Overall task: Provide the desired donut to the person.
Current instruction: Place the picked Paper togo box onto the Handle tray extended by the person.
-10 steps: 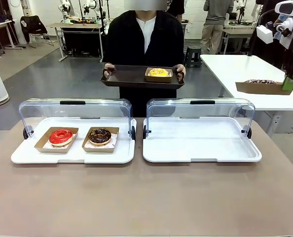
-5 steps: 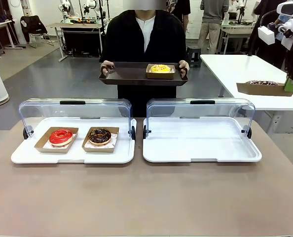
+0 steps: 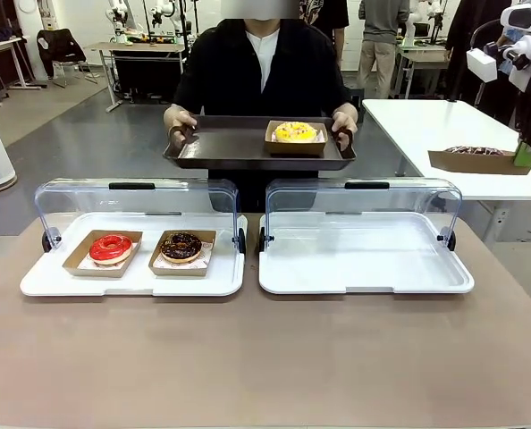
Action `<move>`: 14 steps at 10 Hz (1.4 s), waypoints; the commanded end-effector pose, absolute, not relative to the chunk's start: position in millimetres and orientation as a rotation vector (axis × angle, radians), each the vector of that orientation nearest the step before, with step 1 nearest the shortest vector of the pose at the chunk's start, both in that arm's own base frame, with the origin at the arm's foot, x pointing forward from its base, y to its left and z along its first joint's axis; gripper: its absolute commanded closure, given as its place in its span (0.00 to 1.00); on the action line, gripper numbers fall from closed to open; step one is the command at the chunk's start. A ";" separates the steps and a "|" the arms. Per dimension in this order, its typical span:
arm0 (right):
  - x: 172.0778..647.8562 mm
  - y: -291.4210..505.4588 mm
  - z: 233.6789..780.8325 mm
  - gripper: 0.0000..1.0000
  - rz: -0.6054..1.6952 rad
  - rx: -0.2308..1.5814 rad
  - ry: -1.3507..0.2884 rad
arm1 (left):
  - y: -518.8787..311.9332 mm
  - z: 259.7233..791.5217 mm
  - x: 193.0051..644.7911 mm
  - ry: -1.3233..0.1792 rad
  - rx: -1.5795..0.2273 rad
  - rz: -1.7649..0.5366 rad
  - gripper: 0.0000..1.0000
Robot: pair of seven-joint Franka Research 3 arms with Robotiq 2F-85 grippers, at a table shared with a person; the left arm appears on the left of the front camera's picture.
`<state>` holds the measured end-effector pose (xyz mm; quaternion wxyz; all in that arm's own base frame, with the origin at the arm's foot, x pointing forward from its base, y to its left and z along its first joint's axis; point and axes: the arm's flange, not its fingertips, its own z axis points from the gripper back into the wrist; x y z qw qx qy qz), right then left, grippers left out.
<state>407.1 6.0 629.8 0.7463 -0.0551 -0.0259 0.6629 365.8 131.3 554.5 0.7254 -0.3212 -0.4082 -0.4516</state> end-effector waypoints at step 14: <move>393.1 143.9 728.5 0.99 1.444 -0.240 -0.173 | 130.8 556.1 365.2 -0.911 -0.718 -0.993 0.00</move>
